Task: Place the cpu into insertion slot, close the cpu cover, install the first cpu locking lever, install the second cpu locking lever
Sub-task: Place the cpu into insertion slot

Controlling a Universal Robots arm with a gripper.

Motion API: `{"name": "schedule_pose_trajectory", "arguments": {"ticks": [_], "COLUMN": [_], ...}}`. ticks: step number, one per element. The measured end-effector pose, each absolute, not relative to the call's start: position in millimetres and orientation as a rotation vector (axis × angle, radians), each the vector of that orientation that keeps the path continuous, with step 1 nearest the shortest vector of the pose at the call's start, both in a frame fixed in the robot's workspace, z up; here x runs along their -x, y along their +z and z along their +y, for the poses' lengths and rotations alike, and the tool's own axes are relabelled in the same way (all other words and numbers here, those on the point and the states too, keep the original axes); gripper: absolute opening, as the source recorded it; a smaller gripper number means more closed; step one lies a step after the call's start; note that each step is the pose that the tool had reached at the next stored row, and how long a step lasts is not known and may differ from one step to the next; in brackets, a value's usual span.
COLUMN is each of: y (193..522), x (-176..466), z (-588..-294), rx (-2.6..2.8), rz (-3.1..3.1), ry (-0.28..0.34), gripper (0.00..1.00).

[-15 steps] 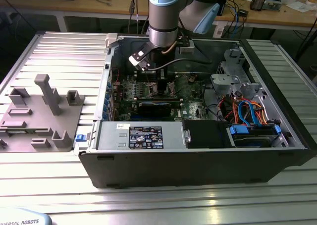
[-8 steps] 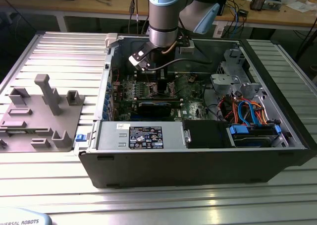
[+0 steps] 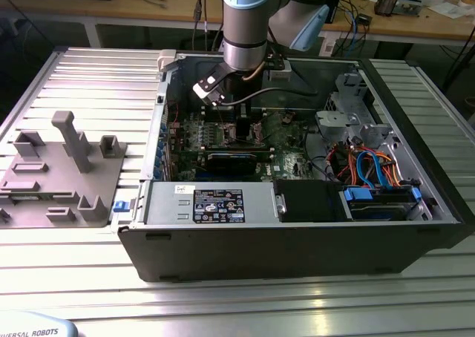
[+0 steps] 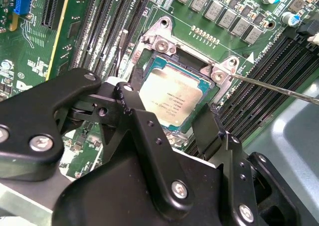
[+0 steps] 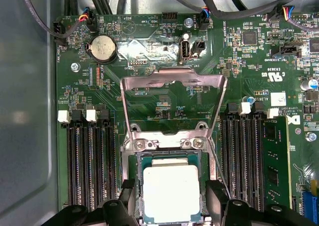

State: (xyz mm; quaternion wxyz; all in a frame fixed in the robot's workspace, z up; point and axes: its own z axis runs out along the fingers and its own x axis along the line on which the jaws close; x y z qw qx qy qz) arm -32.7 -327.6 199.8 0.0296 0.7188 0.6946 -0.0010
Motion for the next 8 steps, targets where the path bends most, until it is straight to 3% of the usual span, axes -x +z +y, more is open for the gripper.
{"name": "schedule_pose_trajectory", "arguments": {"ticks": [8], "y": [199.8], "x": [31.4], "z": [-332.4], "rx": [-2.217], "rz": [2.142], "ry": [-0.002], "gripper": [0.67]}}
